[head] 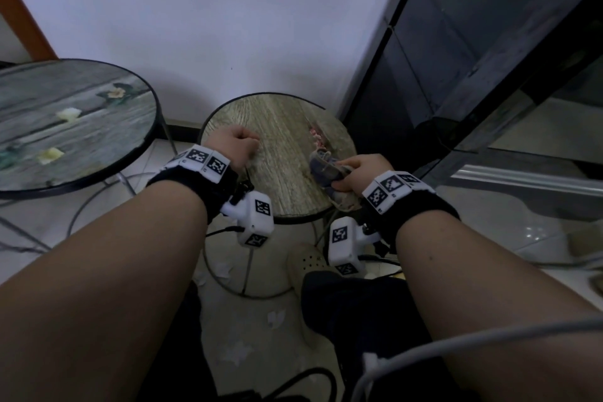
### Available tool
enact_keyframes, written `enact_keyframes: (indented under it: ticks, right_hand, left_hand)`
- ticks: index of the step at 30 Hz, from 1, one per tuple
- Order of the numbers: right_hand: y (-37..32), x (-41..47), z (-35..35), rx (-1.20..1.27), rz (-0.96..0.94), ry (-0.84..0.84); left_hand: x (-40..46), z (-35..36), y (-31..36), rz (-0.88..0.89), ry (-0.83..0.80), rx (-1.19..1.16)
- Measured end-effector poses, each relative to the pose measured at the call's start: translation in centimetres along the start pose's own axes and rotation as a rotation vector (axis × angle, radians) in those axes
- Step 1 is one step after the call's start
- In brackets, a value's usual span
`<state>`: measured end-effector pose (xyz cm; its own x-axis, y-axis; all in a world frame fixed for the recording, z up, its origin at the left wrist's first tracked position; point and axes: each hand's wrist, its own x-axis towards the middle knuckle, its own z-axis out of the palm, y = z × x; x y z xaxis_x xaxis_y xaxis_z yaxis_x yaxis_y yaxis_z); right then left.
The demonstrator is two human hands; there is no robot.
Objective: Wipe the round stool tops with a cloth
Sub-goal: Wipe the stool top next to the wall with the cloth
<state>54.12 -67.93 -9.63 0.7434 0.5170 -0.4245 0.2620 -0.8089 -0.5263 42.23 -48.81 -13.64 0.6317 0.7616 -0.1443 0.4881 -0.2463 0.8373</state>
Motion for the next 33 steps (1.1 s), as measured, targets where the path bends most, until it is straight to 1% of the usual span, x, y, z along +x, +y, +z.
enact_keyframes:
  ticks: [5,10,14,17,20,27,33]
  right_hand:
    - [0.1,0.2,-0.4,-0.031,-0.013,0.007]
    - [0.5,0.6,-1.2,0.045,0.051,0.065]
    - [0.3,1.2,-1.4,0.051,0.077,0.089]
    - [-0.2,1.8,-1.5,0.044,0.083,0.091]
    - [-1.0,2.4,-1.4,0.070,0.086,0.092]
    - [-2.4,3.3,-1.4,0.224,0.114,0.101]
    - [-3.7,5.1,-1.3,0.110,0.098,0.102]
  left_hand:
    - [0.2,0.0,-0.2,0.007,0.001,-0.020]
    - [0.4,0.1,-0.7,0.013,0.002,-0.049]
    - [0.5,0.0,-0.8,0.024,0.004,-0.095]
    - [0.8,-0.3,-1.0,0.007,0.012,-0.181]
    - [1.4,-1.0,-1.2,-0.032,-0.016,-0.302]
    - [2.6,-2.0,-1.5,-0.104,-0.068,-0.374]
    - [3.2,-2.5,-0.6,-0.125,-0.107,-0.442]
